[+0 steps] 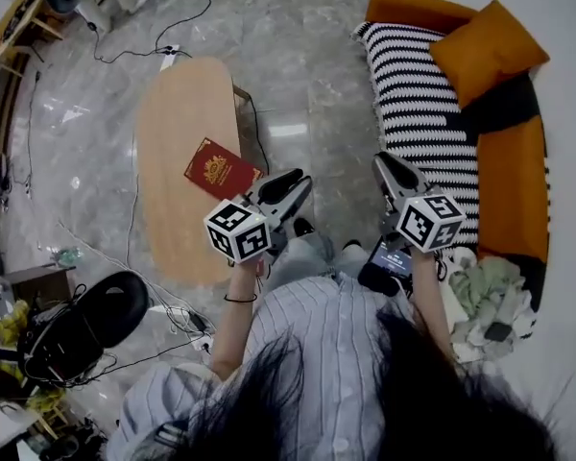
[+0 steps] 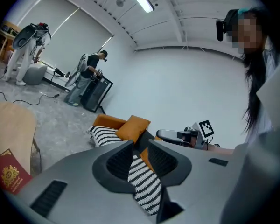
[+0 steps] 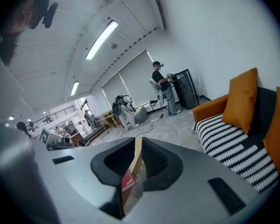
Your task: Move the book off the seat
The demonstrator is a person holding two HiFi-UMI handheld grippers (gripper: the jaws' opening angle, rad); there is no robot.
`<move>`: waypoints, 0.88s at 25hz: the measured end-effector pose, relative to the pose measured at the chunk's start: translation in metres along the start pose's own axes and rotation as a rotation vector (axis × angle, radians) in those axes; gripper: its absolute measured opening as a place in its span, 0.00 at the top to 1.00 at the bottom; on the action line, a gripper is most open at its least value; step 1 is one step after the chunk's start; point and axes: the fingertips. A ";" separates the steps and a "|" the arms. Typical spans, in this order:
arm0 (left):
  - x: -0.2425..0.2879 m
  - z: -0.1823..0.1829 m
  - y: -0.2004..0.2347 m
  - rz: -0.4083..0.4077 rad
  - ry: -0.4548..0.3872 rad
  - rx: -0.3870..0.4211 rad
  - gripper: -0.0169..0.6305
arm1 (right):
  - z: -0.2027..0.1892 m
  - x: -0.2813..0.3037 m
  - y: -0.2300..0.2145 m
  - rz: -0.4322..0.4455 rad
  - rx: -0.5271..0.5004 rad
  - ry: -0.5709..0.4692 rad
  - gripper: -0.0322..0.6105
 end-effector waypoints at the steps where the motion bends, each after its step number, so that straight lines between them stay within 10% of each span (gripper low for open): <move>1: 0.006 -0.002 -0.006 -0.012 0.013 0.005 0.82 | -0.003 -0.009 -0.007 -0.019 0.014 -0.007 0.86; 22: 0.054 -0.052 -0.101 -0.068 0.096 0.066 0.82 | -0.065 -0.128 -0.060 -0.135 0.065 -0.050 0.88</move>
Point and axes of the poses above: the fingertips, and each gripper's own axes: x forward along the fingers, y to its left, z out of its top, and after that the axes turned 11 degrees about y, right-handed
